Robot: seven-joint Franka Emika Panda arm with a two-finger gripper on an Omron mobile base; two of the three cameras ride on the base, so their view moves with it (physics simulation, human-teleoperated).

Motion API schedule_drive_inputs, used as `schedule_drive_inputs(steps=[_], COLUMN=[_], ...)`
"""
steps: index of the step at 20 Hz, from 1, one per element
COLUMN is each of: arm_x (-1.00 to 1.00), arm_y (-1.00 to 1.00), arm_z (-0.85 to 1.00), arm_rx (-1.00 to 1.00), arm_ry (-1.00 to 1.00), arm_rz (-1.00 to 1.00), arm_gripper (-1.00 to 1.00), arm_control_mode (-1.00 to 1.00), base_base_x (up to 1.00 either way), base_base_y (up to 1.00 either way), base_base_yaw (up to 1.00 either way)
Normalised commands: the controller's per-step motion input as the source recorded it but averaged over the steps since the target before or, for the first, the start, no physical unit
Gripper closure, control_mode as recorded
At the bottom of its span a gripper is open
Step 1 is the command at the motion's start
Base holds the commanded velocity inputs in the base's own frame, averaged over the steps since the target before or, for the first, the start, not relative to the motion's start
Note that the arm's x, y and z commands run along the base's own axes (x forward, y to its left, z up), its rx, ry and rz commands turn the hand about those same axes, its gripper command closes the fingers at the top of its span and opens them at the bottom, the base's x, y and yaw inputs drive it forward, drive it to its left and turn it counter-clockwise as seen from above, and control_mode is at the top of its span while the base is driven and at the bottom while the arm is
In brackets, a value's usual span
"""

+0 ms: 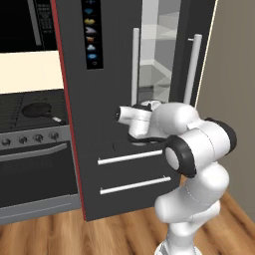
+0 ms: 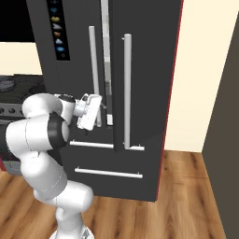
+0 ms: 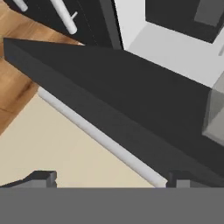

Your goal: Place one of the steaks on the plate and the other in the bowl. Then place the bowl in the fridge.

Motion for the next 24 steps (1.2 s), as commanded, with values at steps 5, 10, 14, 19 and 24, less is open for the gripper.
schedule_drive_inputs(steps=[5,10,14,19,24], arm_x=[-0.41,-0.15,0.22,0.03,-0.06], arm_y=[0.00,-0.15,-0.38,-0.12,0.00], arm_z=[-0.01,0.00,0.00,-0.05,-0.02], arm_rx=[-0.02,0.00,0.01,0.00,0.00], arm_ry=[0.15,0.15,0.18,0.23,0.22], arm_rz=[0.00,0.00,0.00,0.00,0.00], arm_gripper=[-1.00,-1.00,-1.00,-1.00,-1.00], arm_control_mode=[-1.00,-1.00,-1.00,-1.00,-1.00], base_base_x=[0.00,0.00,0.00,0.00,0.00], base_base_y=[0.00,0.00,0.00,0.00,0.00], base_base_yaw=[0.00,0.00,0.00,0.00,0.00])
